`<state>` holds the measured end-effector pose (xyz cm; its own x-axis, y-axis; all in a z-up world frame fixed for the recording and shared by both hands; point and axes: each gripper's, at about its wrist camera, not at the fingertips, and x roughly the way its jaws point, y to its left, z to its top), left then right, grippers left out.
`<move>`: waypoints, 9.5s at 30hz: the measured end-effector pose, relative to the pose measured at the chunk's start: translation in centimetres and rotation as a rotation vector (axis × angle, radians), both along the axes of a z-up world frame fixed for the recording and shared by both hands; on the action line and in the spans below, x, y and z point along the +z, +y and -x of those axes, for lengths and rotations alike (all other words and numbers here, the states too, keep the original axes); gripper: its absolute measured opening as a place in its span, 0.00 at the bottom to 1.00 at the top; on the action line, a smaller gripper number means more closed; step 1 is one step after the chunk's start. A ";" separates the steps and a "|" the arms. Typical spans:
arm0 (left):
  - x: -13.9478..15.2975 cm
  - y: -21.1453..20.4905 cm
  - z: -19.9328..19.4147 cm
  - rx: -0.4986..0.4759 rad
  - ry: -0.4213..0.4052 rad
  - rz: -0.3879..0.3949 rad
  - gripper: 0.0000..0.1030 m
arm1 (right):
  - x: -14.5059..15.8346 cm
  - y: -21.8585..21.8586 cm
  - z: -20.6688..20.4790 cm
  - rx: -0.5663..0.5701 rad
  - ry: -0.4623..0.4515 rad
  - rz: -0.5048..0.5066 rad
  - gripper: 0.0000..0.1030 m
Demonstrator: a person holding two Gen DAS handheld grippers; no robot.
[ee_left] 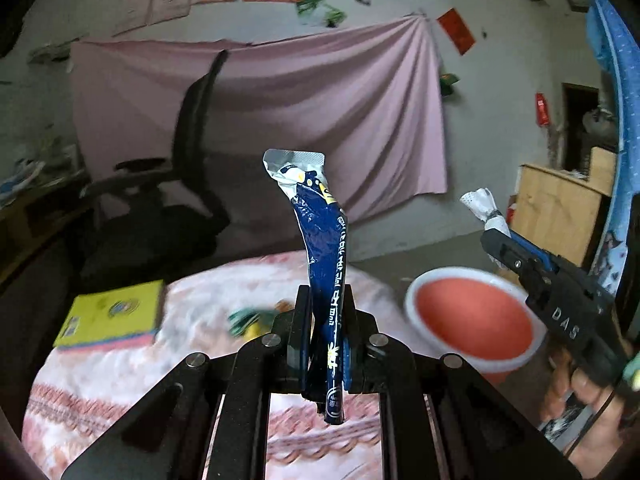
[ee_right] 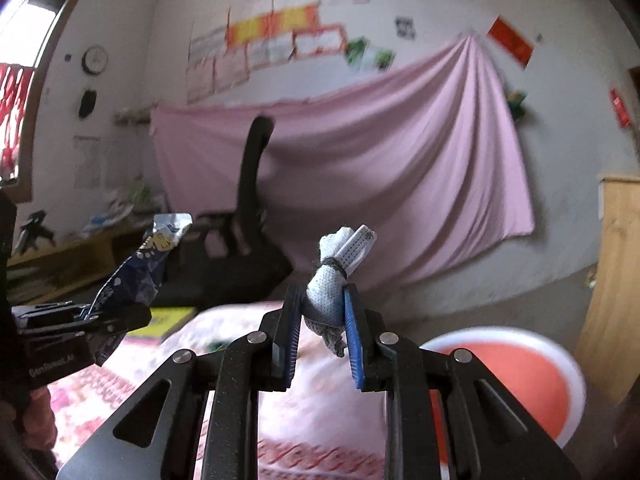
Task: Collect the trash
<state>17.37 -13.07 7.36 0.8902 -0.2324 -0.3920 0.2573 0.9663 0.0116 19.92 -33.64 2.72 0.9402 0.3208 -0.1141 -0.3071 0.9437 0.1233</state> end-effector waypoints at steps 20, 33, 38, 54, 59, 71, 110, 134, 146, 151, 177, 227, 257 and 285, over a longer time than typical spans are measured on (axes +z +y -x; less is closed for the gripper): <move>-2.7 -13.0 -8.1 -0.280 0.164 -0.062 0.10 | -3.2 -11.3 -4.2 -0.240 0.206 -0.228 0.20; -4.9 -17.3 -11.7 -0.331 0.370 -0.064 0.10 | -5.6 -14.1 -6.1 -0.295 0.352 -0.263 0.20; -5.2 -16.8 -12.1 -0.318 0.391 -0.034 0.11 | -6.0 -14.2 -6.8 -0.300 0.401 -0.257 0.20; -4.0 -10.7 -12.1 -0.175 0.348 0.164 0.42 | -5.5 -13.1 -7.0 -0.293 0.400 -0.198 0.32; -3.0 -7.5 -10.8 -0.095 0.281 0.208 0.49 | -4.0 -11.5 -6.1 -0.295 0.322 -0.155 0.47; -0.7 0.5 -6.1 0.089 0.078 0.222 0.89 | -1.1 -6.1 -4.0 -0.236 0.109 -0.082 0.81; -5.0 13.9 -3.6 0.220 0.036 0.116 0.98 | -2.4 9.2 -6.6 0.026 0.128 0.186 1.00; -10.3 9.6 -11.7 -0.035 0.484 0.048 0.28 | -6.7 11.0 -15.0 0.113 0.565 0.201 0.67; -10.4 10.8 -11.8 -0.024 0.491 0.111 0.17 | -7.7 12.5 -16.7 0.163 0.637 0.256 0.59; -9.9 11.8 -10.8 -0.036 0.484 0.171 0.17 | -8.0 12.4 -16.6 0.179 0.652 0.254 0.38; -5.8 13.7 -5.9 0.102 0.177 0.265 0.17 | -4.1 10.0 -9.4 0.147 0.323 0.142 0.28; -4.6 -10.9 -11.6 -0.244 0.244 0.115 0.18 | -5.1 -12.5 -7.9 -0.288 0.418 -0.192 0.35; -4.6 -7.9 -13.6 -0.130 0.336 0.248 0.37 | -5.0 -12.9 -8.1 -0.332 0.418 -0.174 0.51; -0.6 6.5 -4.4 0.228 -0.133 0.226 0.98 | -0.2 -1.4 -4.0 -0.181 -0.042 -0.036 1.00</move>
